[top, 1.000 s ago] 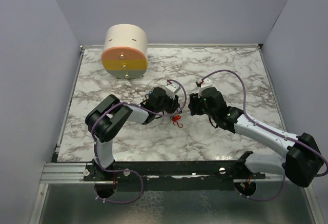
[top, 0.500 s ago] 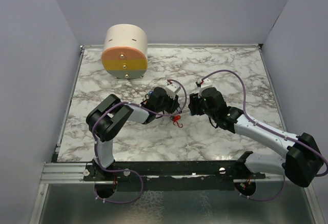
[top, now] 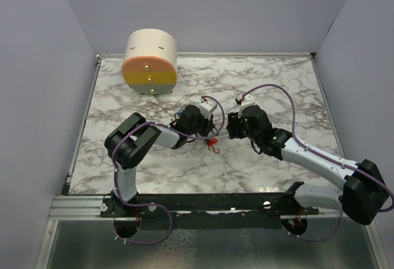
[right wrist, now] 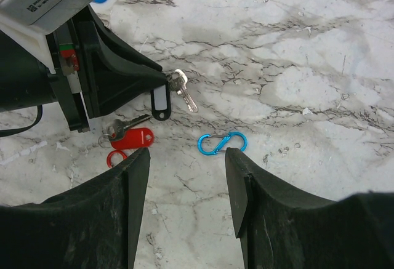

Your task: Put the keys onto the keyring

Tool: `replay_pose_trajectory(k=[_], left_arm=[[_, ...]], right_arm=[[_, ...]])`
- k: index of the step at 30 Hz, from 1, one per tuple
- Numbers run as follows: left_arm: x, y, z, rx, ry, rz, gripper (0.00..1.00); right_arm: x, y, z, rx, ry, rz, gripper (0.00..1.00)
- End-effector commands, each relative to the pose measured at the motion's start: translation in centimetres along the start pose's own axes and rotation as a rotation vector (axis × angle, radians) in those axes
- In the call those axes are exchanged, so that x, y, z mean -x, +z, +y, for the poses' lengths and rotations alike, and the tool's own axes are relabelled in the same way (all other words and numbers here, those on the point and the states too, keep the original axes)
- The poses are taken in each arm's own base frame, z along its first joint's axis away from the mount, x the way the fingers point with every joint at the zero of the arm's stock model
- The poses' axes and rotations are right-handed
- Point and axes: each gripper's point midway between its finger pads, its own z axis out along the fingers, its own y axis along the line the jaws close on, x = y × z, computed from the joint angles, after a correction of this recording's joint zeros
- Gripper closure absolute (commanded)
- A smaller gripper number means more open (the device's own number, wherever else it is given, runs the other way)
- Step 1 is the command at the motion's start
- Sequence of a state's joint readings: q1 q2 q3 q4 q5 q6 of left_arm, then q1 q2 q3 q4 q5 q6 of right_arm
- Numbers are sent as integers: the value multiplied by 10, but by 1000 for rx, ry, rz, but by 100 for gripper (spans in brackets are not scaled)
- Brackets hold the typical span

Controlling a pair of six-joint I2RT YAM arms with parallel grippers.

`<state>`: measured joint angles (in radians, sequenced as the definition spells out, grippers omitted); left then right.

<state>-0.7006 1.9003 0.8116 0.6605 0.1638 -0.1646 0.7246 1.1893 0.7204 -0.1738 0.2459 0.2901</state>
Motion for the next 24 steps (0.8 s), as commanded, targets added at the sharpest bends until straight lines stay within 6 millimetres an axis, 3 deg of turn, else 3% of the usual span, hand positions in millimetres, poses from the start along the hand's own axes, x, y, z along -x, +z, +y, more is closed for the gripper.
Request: replay_pose_trajectory(k=[1,3,9,18,24], left_arm=[[8,5,0,0,12,-16,92],[10,3,0,1,12,-22,100],[25,-10,-3,3,28,-59,100],[62,-50,-15,-25,90,-160,100],[66,-76,-16,-6,115,-162,100]], right_arm=[[0,-3,-7,-29,-6,-7,48],[0,-3,-7,-29,-7,-7,48],[-1,-1,-6,-25,-8,-2,48],[-11,3,1,15,-22,39,48],[-29,8,16,108,-50,103,49]])
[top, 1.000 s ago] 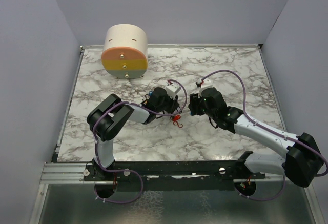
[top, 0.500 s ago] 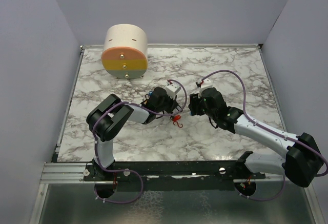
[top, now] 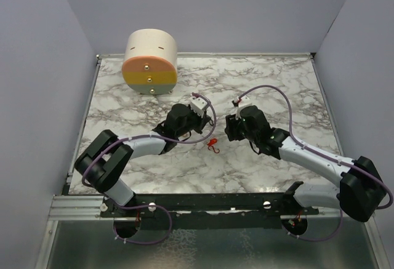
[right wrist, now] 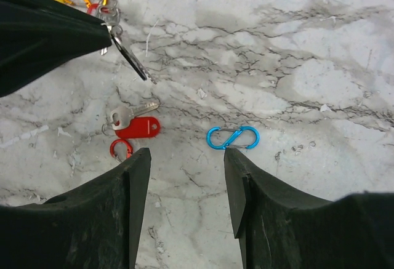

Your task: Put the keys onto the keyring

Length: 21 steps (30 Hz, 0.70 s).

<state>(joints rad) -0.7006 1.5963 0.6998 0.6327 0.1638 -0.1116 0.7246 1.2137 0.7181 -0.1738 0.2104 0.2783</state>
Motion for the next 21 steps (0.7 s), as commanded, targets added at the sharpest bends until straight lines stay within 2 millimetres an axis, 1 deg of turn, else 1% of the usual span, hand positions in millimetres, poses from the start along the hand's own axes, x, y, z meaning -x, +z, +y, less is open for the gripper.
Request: replay_pose_trajectory(k=[1,4,9,10,14,17,21], left_arm=[[6,-21,0,11,35,-3,100],[9,-33,-1,19,34,-16,100],[14,-48,0,27,35,-19,100],[15,-50,-1,26,35,-17,100],[23,-58,-2,31,26,-34,100],[27,-61,-3,33,21,-41,100],[28,-63,-2,40,18,-46,100]], right_arm=[[-23,6,15,99,-33,82,50],[-34,11,25,152,-33,120,54],[-48,15,32,193,-35,163,54],[-50,16,31,179,-30,169,54],[-50,19,8,20,32,189,53],[-54,21,-1,-55,75,220,50],[-63,21,-6,-111,135,254,48]])
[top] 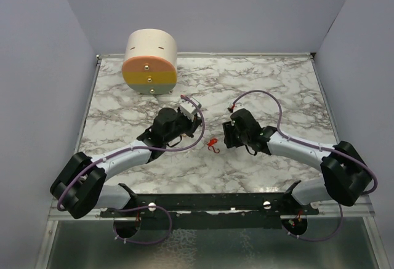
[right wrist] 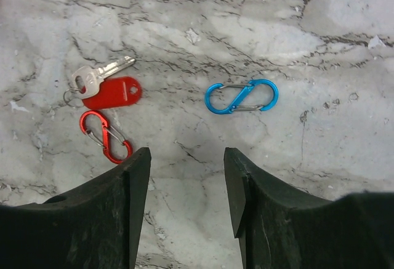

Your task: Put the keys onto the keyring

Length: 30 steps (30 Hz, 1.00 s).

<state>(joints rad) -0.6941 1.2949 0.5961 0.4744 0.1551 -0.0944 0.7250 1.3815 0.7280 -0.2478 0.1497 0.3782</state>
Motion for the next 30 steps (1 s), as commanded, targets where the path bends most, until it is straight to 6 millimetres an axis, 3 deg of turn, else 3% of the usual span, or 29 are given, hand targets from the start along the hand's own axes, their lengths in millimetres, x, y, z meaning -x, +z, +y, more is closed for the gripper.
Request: replay_pose_trajectory(k=[1,11,30], left_arm=[[3,-6,4,25,-3,-5,100],[0,-5,3,18,-8,3,100],[-5,-2,4,20,-8,17,100]], right_arm=[[-2,1,-11,-95,97,16,47],[-5,15,-4,-64,124,31,46],[5,40,-15,-18,214,22,43]])
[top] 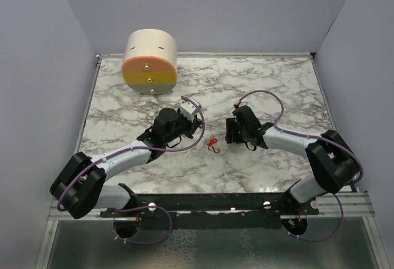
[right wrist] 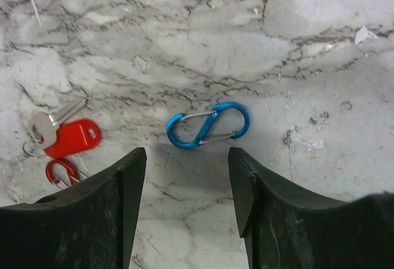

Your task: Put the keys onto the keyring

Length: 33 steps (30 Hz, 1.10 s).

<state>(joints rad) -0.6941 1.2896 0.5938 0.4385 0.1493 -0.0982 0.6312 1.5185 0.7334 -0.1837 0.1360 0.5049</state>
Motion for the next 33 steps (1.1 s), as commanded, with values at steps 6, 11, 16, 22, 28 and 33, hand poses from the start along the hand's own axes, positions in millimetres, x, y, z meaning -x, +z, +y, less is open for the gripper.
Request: replay_pose_trajectory(k=[6,11,16,22,28,33], left_arm=[[3,2,3,13,1,-13,100],[3,2,4,14,3,-12,100],[3,2,4,17,5,-11,100],[0,3,5,21,6,-4,100],[1,5,4,12,1,-3,100],[1,5,4,11,-1,-3,100]], right_arm=[[22,14,15,66,46,-36,43],[31,23,14,68,58,-40,43],[36,34,13,65,64,-33,43],[30,37,3,18,50,-12,43],[19,32,-11,-39,29,8,47],[9,31,-20,-74,11,30,52]])
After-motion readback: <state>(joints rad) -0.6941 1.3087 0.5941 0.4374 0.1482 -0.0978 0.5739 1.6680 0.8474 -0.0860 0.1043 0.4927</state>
